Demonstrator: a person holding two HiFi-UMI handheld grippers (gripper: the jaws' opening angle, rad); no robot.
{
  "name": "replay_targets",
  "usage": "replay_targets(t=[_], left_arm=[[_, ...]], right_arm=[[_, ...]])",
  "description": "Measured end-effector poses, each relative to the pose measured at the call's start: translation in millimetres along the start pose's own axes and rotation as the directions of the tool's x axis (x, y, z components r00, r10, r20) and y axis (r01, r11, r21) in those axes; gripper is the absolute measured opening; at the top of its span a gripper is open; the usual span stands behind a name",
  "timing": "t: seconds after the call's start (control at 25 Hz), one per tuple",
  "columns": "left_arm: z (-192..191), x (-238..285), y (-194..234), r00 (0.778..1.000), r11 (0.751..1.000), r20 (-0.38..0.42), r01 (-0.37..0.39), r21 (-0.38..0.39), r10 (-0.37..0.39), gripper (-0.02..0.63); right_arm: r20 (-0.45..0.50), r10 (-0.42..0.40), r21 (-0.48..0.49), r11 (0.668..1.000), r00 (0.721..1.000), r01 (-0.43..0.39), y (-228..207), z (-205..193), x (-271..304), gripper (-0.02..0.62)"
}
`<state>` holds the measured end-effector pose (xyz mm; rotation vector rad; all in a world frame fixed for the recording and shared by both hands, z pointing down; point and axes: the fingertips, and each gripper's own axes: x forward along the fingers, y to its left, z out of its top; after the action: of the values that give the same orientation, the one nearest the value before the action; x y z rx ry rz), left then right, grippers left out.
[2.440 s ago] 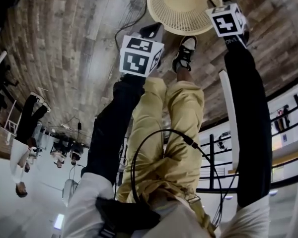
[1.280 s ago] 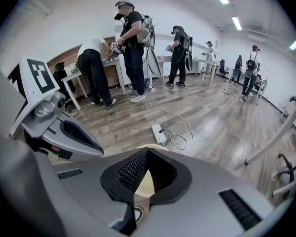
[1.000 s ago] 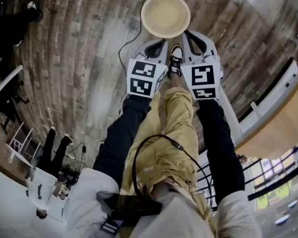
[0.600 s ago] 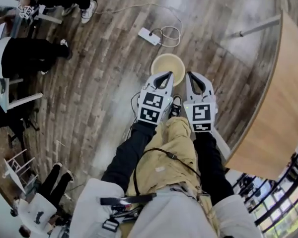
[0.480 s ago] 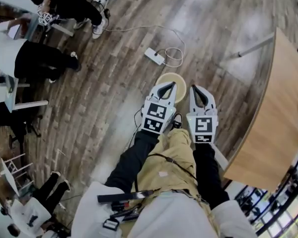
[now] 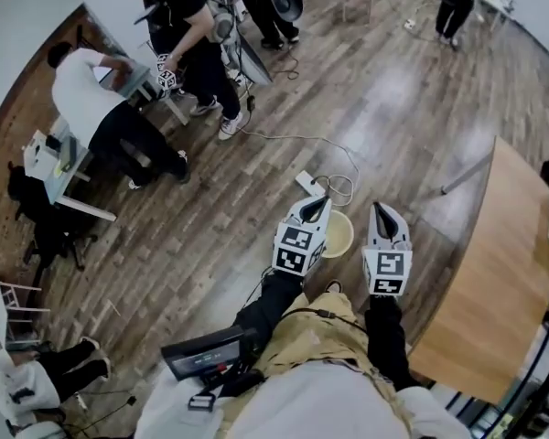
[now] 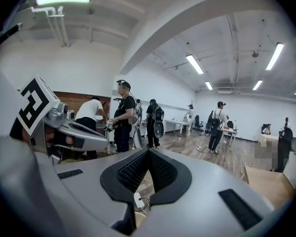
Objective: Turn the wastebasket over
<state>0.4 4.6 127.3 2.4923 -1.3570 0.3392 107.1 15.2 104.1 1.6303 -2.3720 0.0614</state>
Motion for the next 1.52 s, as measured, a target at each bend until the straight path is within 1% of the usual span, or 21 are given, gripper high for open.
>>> replay_targets(t=[0.12, 0.28, 0.4, 0.56, 0.72, 0.84, 0.96, 1.12, 1.32, 1.52], left_arm=[[14, -15, -1, 0.999, 1.0, 0.038, -0.015, 0.009, 0.015, 0.002], [39, -25, -8, 0.995, 1.0, 0.104, -0.012, 0.017, 0.01, 0.002], [57, -25, -11, 0.988, 1.0, 0.156, -0.005, 0.026, 0.001, 0.002], [76, -26, -4, 0.98, 1.0, 0.199, -0.004, 0.027, -0.001, 0.002], [90, -15, -10, 0.977, 0.999, 0.214, 0.016, 0.041, -0.024, 0.0], [101, -4, -15, 0.974, 0.998, 0.225, 0.027, 0.058, -0.04, 0.002], [108, 1, -14, 0.971, 0.997, 0.233, 0.044, 0.063, -0.057, 0.0], [118, 6, -7, 0.966, 0.998, 0.254, 0.033, 0.058, -0.047, 0.001], [137, 6, -8, 0.956, 0.996, 0.287, 0.041, 0.073, -0.061, 0.0], [139, 11, -8, 0.955, 0.995, 0.289, 0.034, 0.095, -0.061, 0.0]], right_arm=[[0.039, 0.008, 0.009, 1.0, 0.999, -0.008, 5, 18, -10, 0.02], [0.092, 0.037, 0.032, 0.999, 0.995, -0.041, 18, 43, -14, 0.02], [0.136, 0.053, 0.029, 0.998, 0.989, -0.057, 21, 62, -11, 0.02], [0.179, 0.052, 0.024, 0.998, 0.982, -0.057, 20, 85, -4, 0.02], [0.205, 0.036, 0.032, 0.999, 0.978, -0.043, 7, 97, -3, 0.02], [0.206, 0.023, 0.039, 0.999, 0.978, -0.032, -6, 100, 3, 0.02], [0.216, 0.01, 0.041, 0.999, 0.976, -0.02, -9, 107, 6, 0.02], [0.232, 0.006, 0.035, 0.999, 0.973, -0.015, -16, 116, 12, 0.02], [0.258, -0.001, 0.024, 1.0, 0.966, -0.005, -22, 129, 12, 0.02], [0.269, 0.014, 0.01, 1.0, 0.963, -0.018, -18, 132, 19, 0.02]])
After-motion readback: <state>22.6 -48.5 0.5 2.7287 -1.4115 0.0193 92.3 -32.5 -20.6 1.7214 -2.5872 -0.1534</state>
